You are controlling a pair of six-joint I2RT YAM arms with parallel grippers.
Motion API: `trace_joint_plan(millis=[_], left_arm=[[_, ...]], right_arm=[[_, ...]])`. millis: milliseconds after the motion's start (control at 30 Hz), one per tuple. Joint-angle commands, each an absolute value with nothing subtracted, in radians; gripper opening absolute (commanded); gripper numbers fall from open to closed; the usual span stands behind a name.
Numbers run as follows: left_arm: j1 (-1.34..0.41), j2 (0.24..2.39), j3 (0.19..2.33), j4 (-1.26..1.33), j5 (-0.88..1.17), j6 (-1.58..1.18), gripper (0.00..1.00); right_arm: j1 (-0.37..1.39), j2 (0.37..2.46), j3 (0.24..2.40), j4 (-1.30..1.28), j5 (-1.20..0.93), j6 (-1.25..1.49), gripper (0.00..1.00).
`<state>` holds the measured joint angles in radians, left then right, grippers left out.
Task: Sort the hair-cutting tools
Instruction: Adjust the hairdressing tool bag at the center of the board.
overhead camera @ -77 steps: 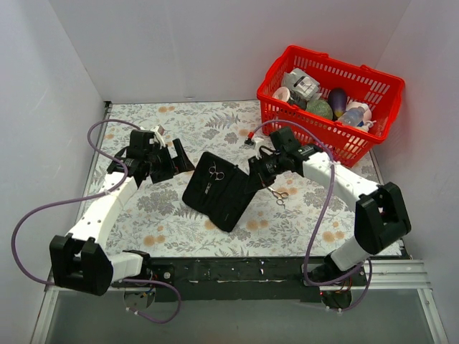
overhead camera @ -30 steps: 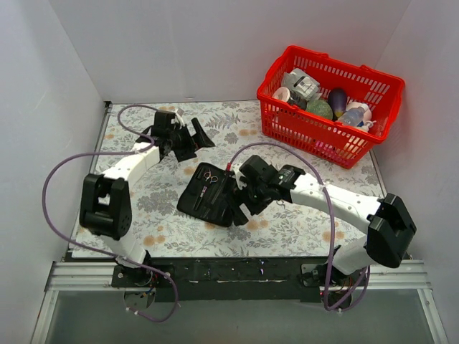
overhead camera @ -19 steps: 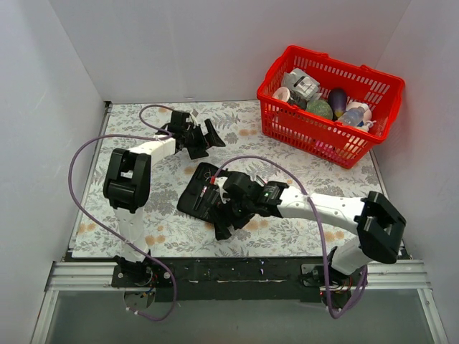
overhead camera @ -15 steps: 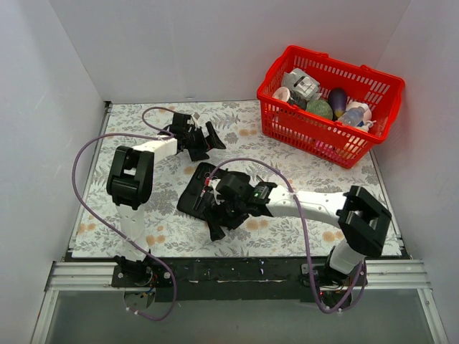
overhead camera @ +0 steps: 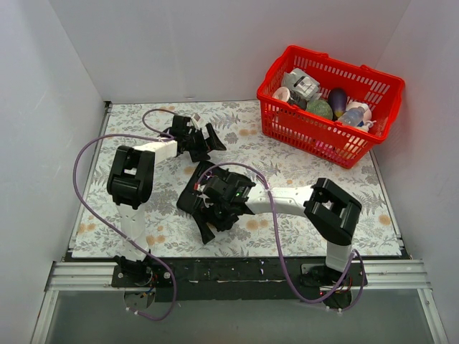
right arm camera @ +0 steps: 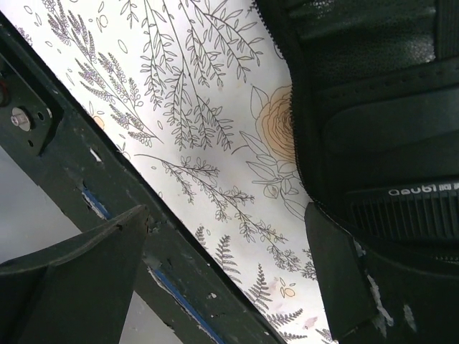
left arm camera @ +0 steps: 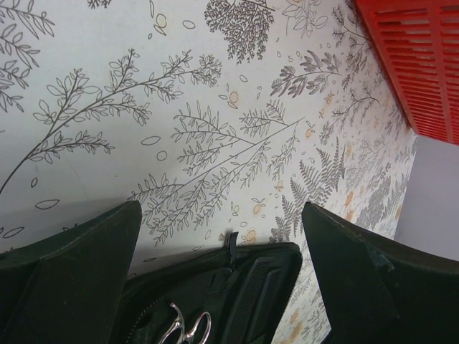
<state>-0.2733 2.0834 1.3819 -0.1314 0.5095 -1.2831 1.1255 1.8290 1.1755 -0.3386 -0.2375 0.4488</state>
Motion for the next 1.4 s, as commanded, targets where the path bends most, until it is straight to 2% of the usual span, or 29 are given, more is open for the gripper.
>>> trace_joint_plan(millis=[0, 367, 533, 900, 1367], left_arm=[[-0.291, 2.008, 1.283, -0.158, 0.486, -1.255, 0.98], [-0.318, 1.876, 1.135, -0.16, 0.443, -1.252, 0.98], [-0.325, 1.793, 1.045, -0.17, 0.431, -1.256, 0.98], [-0.327, 1.567, 0.862, -0.23, 0.382, -1.247, 0.98], [-0.348, 1.462, 0.67, -0.233, 0.397, -1.354, 0.98]], right_arm=[[1.129, 1.858, 1.241, -0.357, -0.18, 0.414, 0.97], [1.152, 1.809, 1.186, -0.434, -0.138, 0.4, 0.97], [1.15, 1.793, 1.141, -0.443, -0.042, 0.399, 0.98], [1.022, 1.819, 1.138, -0.433, 0.075, 0.33, 0.98], [0.871, 1.934, 1.333, -0.465, 0.083, 0.209, 0.98]])
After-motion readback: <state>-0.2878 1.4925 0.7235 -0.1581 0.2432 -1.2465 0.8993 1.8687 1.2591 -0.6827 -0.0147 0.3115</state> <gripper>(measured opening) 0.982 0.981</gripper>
